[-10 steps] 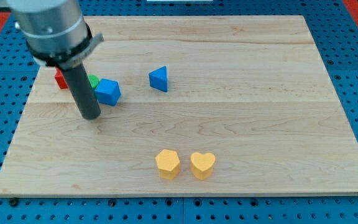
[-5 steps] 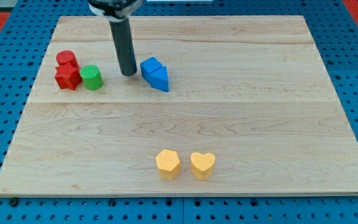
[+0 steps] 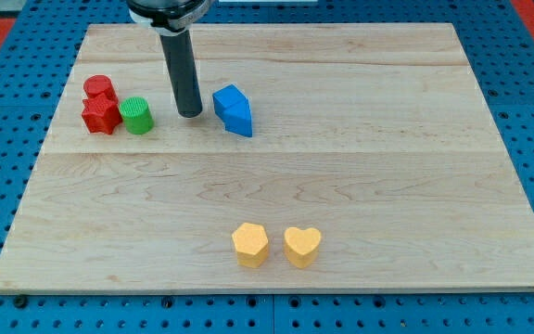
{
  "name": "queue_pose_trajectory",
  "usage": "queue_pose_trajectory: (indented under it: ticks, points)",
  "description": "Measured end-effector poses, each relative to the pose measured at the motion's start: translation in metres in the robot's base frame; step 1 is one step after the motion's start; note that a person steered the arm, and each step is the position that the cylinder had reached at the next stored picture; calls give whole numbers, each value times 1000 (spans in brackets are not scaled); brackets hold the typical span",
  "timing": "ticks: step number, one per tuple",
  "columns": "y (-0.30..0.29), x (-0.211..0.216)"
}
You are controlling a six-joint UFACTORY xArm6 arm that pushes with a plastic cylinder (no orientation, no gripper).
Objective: Push the blue cube into the blue triangle
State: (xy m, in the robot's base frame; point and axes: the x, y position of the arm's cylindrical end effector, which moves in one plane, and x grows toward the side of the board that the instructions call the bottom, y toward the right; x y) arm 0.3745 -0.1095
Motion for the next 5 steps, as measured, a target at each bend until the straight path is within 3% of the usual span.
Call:
queue_pose_trajectory:
  ticks: [3,4,5]
  points:
    - [-39,-13]
    - [-33,-28]
    - [24,-30]
